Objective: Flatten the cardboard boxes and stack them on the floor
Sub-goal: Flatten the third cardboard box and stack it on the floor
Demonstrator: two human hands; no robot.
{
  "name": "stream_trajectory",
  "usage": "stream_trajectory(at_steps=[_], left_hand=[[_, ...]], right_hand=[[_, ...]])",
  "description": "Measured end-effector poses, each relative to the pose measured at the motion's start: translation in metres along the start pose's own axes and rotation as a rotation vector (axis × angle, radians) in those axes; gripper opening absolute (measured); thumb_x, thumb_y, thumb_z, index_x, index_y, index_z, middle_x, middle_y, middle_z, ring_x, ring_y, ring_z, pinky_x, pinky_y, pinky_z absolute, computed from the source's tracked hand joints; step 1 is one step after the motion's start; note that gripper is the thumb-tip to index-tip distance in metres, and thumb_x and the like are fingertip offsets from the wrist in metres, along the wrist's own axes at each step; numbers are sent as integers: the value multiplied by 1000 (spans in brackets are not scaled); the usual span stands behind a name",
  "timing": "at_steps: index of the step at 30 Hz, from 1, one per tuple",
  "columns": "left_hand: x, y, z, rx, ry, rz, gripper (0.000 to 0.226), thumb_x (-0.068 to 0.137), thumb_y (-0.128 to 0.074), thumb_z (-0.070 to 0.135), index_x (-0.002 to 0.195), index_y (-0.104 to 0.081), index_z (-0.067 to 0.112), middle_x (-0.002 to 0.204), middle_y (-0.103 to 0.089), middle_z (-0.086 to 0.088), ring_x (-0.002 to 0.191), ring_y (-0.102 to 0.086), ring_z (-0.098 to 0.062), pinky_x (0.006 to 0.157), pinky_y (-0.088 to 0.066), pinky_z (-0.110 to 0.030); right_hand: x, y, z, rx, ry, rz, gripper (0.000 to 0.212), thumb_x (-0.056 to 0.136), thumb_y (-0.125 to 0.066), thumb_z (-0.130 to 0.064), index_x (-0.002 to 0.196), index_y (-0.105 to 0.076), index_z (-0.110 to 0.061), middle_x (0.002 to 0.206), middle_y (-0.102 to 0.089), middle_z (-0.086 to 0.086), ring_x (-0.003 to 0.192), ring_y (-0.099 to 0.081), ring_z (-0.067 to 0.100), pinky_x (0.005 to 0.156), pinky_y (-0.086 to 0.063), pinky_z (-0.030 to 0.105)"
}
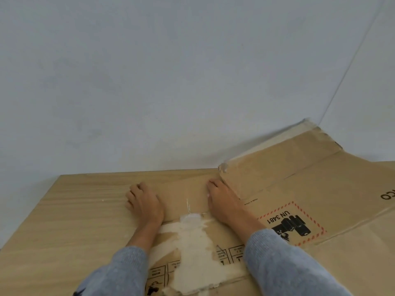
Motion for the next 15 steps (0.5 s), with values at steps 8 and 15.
stream_trajectory(at_steps=[8, 15], left_hand=[[-47, -18, 40, 15, -488, -292, 37, 90, -43, 7, 126, -50, 8, 135, -49, -6, 118, -51, -23, 92, -44, -30], [-72, -36, 25, 156, -474, -672, 52, 101, -18, 25, 149, -2, 13, 159, 5, -2, 147, 2, -17, 121, -4, -33]], right_hand=[[9, -11, 11, 45, -17, -168, 33, 91, -40, -1, 122, -50, 0, 134, -44, 17, 123, -42, 30, 105, -33, 34], [-25, 9, 18, -152, -64, -379, 29, 91, -40, 3, 114, -57, 6, 124, -56, 23, 112, -55, 35, 92, -44, 36]])
Point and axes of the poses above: each hand's wrist, its own x-axis towards the middle knuckle, its own y-axis out of the back of the hand, z = x × y, the point moved 9 cm from there along x, towards the middle knuckle
